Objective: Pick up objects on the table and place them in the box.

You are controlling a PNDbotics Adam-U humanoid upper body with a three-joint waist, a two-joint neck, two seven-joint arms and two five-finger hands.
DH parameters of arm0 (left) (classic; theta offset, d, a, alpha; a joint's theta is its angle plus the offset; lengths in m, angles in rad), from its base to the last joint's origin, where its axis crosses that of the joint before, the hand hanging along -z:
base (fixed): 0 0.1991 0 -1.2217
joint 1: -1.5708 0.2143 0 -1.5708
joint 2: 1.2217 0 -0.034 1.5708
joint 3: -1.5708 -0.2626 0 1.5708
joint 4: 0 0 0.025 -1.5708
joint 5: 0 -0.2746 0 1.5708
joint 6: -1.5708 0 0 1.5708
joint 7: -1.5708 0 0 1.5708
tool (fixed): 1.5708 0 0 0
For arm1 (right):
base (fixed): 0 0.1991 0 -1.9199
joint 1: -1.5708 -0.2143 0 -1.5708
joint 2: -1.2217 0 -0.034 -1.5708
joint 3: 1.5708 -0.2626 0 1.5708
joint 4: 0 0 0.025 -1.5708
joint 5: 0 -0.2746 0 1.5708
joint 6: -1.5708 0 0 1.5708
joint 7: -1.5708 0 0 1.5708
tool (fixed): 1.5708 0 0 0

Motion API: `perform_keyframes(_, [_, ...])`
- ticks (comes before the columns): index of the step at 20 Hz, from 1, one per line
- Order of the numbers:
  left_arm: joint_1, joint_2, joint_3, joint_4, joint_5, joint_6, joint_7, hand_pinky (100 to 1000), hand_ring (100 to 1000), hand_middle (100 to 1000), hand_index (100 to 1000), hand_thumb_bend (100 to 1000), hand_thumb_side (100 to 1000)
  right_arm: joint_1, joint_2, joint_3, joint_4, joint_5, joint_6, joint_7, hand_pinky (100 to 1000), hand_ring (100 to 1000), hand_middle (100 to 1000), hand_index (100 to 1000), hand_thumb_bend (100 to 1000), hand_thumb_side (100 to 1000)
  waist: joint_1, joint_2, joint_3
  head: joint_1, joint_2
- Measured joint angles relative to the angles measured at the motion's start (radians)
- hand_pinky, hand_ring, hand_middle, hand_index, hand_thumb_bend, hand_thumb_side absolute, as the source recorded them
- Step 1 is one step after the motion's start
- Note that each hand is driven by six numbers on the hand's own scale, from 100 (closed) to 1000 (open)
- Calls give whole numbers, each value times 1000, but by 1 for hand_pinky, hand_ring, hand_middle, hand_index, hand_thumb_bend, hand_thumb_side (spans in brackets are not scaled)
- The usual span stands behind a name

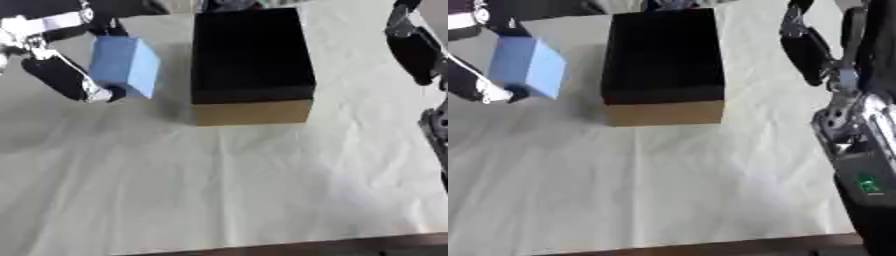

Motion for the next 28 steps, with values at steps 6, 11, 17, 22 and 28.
perform_keyframes(6, [-74,-51,16,48,-9,1,96,887,690,516,670,100,208,-22,8,5,0,-5,-11,1,811,751,635,850,100,344,8,17,-36,19,-21])
perform_keyframes(11, [-94,-92,20,117,8,-14,220,904,700,529,683,100,247,-49,20,19,0,-14,-24,5,810,750,633,850,100,349,21,40,-84,52,-38])
perform_keyframes(17, [-118,-122,16,181,17,-63,324,892,697,530,682,100,261,-67,31,27,0,-22,-33,5,809,750,633,851,100,350,28,56,-112,91,-51])
perform_keyframes(22, [-174,-184,15,267,-54,-112,423,875,698,534,680,100,224,-101,50,36,0,-25,-44,6,809,749,631,851,100,351,30,75,-152,151,-74])
perform_keyframes(28, [-197,-238,-4,370,-175,-148,473,866,702,542,685,100,158,-124,71,47,0,-30,-55,10,809,749,630,851,100,353,28,84,-173,190,-88])
